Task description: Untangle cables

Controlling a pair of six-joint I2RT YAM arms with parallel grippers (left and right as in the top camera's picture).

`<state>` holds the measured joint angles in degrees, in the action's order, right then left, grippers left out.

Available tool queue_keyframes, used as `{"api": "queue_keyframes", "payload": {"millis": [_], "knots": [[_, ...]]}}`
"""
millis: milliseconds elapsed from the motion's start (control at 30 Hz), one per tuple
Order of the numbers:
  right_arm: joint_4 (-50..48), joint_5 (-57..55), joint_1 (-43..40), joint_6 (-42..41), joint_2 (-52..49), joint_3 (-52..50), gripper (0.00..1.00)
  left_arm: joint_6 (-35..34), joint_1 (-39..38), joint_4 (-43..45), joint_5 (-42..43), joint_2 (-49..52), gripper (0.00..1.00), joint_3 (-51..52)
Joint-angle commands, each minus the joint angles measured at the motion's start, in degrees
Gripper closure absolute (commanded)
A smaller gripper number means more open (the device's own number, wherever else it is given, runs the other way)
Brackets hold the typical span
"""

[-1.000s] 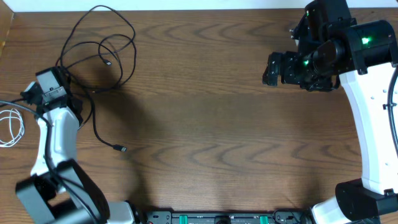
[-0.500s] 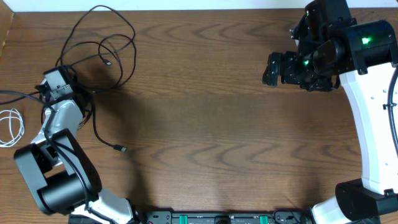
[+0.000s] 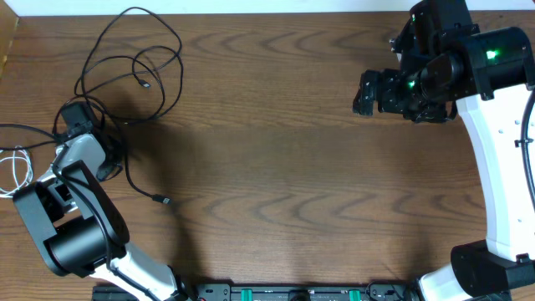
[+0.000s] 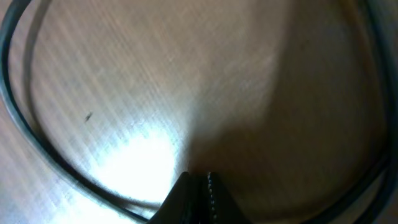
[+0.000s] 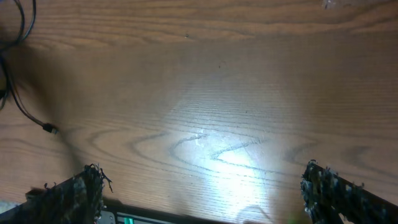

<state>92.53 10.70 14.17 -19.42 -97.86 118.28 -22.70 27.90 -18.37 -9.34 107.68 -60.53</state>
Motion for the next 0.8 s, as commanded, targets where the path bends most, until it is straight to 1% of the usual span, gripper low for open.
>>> {"api": "queue_keyframes", "payload": {"millis": [0, 67, 133, 200, 333, 500, 667, 767], "knots": [[0.0, -0.2, 0.4, 0.6, 0.5, 0.1, 0.01, -3.9, 0.6, -6.6, -0.3, 0.3, 0.92, 0.3], [0.1, -0.2, 0.4, 0.6, 0.5, 0.1, 0.01, -7.4, 1.0, -10.0, -0.7, 0.3, 0.93, 0.3], [0.0, -0.2, 0.4, 0.6, 0.5, 0.1, 0.01, -13.9, 2.1, -15.3, -3.8, 0.3, 0.92, 0.3], [0.0, -0.2, 0.4, 0.6, 0.5, 0.1, 0.01, -16.6, 3.8, -20.5, -7.6, 0.3, 0.93, 0.3], [0.0, -0.2, 0.4, 0.6, 0.5, 0.1, 0.01, -17.1, 7.0, -25.4, -11.4, 0.3, 0.92, 0.3], [0.0, -0.2, 0.4, 0.6, 0.5, 0.1, 0.01, -21.2, 12.5, -31.2, -13.2, 0.2, 0.93, 0.3], [0.0, -0.2, 0.4, 0.6, 0.5, 0.1, 0.01, -22.2, 15.4, -31.9, -13.4, -2.5, 0.93, 0.2], [0.0, -0.2, 0.4, 0.6, 0.5, 0.1, 0.01, -22.4, 14.8, -30.2, -10.5, -6.2, 0.93, 0.0]]}}
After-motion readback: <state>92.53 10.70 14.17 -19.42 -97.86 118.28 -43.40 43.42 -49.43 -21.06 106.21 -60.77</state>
